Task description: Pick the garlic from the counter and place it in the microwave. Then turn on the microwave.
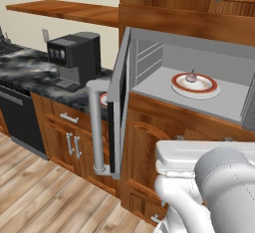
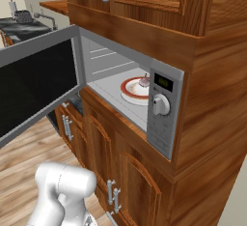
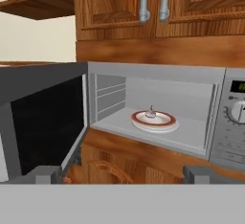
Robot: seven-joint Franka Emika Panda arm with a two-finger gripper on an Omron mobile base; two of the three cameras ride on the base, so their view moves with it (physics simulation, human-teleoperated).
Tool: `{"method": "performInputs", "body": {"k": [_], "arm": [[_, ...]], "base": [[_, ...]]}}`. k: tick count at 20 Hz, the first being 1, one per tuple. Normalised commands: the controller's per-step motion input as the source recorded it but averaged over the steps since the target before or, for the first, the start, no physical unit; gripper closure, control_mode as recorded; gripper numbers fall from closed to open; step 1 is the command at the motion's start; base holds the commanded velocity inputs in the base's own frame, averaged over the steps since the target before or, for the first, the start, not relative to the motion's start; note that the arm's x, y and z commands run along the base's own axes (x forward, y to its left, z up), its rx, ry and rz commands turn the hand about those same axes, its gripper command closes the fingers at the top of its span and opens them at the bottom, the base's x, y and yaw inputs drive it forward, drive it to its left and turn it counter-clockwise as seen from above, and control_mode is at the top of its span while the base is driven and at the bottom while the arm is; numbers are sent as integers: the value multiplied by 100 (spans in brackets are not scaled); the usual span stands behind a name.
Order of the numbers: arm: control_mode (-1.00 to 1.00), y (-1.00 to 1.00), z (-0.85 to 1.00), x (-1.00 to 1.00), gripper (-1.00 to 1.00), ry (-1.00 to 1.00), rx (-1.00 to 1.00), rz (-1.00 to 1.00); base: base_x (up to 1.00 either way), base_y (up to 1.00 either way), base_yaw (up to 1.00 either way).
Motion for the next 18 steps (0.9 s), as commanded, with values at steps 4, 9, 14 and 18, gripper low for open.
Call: {"method": "performInputs", "body": {"k": [4, 9, 14, 18], "arm": [[-100, 46, 0, -7, -100, -1, -2, 0], [-100, 42, 0, -9, -100, -3, -1, 0], [-100, 32, 0, -1, -100, -3, 0, 0], [-100, 27, 0, 0, -100, -2, 0, 0]], "base": [[0, 0, 0], [0, 0, 0], [0, 0, 0], [0, 0, 0]]}}
